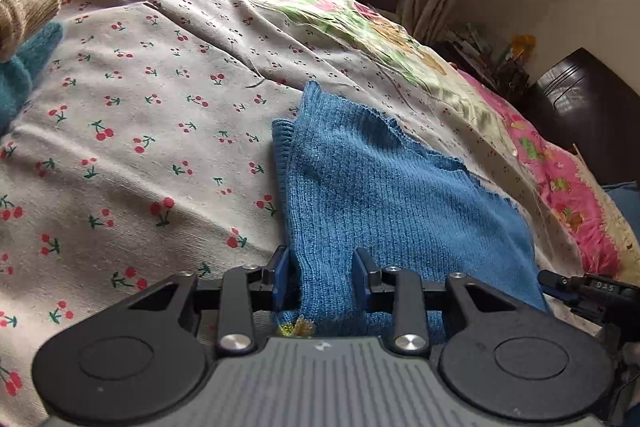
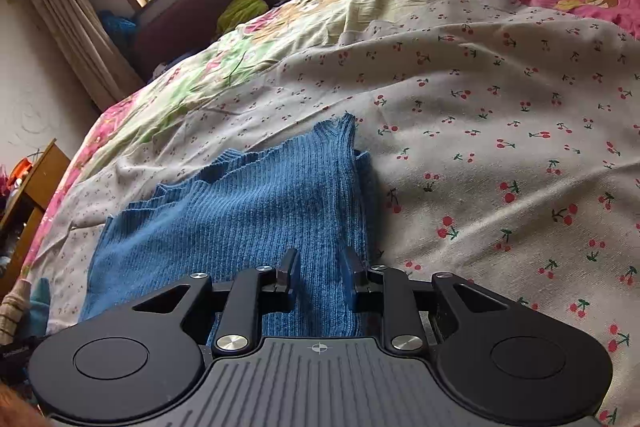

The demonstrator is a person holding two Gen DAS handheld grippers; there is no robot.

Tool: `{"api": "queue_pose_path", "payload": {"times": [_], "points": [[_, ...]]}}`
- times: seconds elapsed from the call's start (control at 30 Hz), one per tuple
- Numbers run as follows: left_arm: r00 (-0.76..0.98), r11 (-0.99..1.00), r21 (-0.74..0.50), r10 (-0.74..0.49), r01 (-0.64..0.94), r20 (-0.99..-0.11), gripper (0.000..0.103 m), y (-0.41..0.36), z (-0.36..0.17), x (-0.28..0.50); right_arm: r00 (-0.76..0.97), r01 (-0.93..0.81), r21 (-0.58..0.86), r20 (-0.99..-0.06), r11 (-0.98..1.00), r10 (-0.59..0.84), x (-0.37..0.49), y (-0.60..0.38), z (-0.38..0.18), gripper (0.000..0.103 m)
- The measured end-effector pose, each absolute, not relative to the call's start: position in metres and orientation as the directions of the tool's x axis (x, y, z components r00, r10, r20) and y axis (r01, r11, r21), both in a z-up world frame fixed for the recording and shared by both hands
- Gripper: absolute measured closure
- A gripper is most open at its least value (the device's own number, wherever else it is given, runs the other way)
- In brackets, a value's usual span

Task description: Fold small clothes

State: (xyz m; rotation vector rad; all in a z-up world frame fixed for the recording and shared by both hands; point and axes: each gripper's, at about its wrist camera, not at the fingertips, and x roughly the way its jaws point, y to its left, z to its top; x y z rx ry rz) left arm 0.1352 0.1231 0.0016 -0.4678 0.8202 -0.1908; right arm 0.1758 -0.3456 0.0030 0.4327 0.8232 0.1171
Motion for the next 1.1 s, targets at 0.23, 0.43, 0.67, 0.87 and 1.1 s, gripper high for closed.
{"api": "queue_pose_path", "payload": {"times": [0.23,0.43,0.67,0.87,1.1], "points": [[0.657,0.873,-0.488,-0.375,0.011,-0.655,0.073,0.123,0.004,0.135,0.648,0.02,0.431,-0.693,0.902,0.317,0.154,-0.351,0.003,0.076],[0.654,0.885,-0.465,-0.357,0.01,-0.667,0.073,0.121,0.005,0.133,0.63,-0.014,0.456,-0.687,0.89,0.362,0.151,-0.351,0.003,0.076],[0.651,0.887,-0.462,-0.362,0.02,-0.668,0.073,0.119,0.009,0.131,0.626,0.042,0.444,-0.71,0.895,0.323,0.141,-0.36,-0.003,0.076],[0.634,0.892,-0.452,-0.351,0.003,-0.689,0.083,0.119,0.008,0.133,0.632,0.032,0.451,-0.7,0.892,0.332,0.137,-0.355,-0.001,0.094],[0.685,0.841,-0.537,-0.431,0.069,-0.587,0.087,0.126,0.038,0.102,0.677,-0.058,0.524,-0.605,0.85,0.419,0.112,-0.353,0.033,0.096]]}}
